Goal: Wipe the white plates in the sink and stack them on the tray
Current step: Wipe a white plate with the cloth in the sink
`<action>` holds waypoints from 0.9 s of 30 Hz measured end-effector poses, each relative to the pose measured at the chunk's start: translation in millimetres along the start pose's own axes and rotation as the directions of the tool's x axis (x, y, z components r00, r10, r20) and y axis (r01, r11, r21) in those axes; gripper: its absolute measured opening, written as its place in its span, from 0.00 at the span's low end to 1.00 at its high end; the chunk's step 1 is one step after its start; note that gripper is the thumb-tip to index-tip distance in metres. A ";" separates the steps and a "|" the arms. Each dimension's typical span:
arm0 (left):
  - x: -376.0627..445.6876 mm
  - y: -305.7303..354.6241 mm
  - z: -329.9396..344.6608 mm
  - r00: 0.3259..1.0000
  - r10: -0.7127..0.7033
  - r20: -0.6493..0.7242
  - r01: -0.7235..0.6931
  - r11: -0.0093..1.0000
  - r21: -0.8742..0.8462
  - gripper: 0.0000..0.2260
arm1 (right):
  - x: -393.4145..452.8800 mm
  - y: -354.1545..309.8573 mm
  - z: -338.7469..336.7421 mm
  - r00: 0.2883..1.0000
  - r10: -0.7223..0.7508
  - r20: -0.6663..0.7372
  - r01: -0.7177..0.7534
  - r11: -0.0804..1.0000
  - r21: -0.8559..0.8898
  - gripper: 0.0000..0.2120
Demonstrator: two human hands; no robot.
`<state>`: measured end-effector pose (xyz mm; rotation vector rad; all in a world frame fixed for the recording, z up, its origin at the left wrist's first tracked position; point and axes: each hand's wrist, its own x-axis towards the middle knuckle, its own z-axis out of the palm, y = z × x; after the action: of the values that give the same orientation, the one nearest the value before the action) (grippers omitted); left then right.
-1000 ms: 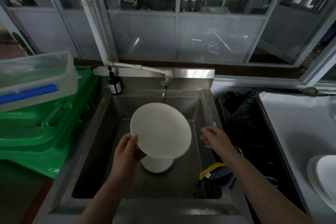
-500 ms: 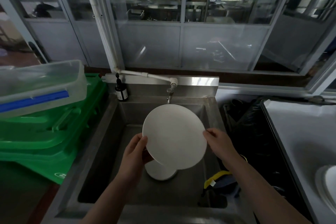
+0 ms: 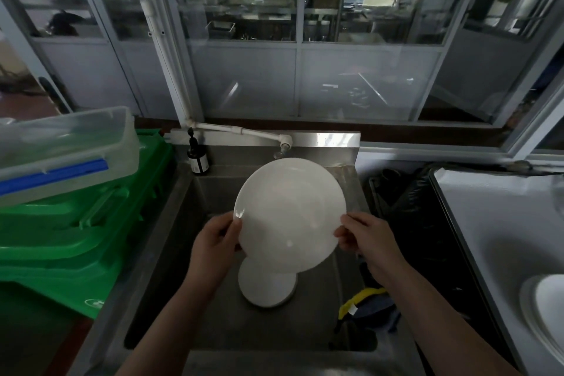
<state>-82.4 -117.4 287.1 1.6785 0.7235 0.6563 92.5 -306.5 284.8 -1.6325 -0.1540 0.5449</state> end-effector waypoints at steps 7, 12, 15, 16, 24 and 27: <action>7.1 -1.6 -16.0 0.991 0.125 0.037 -0.130 0.932 0.339 0.12 | 0.6 -2.5 4.6 0.994 0.106 0.037 -0.112 0.943 0.314 0.12; 2.9 0.3 -15.1 0.996 0.084 0.001 -0.082 0.969 0.234 0.14 | 3.0 -2.5 7.2 0.991 0.120 0.061 -0.135 0.893 0.429 0.08; -1.6 2.3 -11.7 0.999 0.035 0.004 -0.035 0.997 0.068 0.13 | 3.9 0.3 8.6 0.995 0.092 0.036 -0.099 0.927 0.361 0.05; -3.7 3.8 -10.3 1.000 0.021 0.012 -0.021 1.000 -0.005 0.14 | 4.2 1.4 9.3 0.996 0.084 0.025 -0.087 0.934 0.345 0.05; -11.9 3.6 -1.8 0.995 -0.100 0.017 0.102 0.971 -0.215 0.16 | 10.5 18.3 1.7 0.988 0.150 0.029 -0.151 0.928 0.341 0.11; -13.4 -3.3 1.3 0.993 -0.116 0.029 0.119 0.962 -0.247 0.15 | 12.3 22.4 1.1 0.989 0.143 0.045 -0.149 0.917 0.371 0.12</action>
<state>-90.6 -127.8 282.9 1.3980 0.6949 0.6234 97.9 -303.8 260.0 -1.2723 0.0599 0.6593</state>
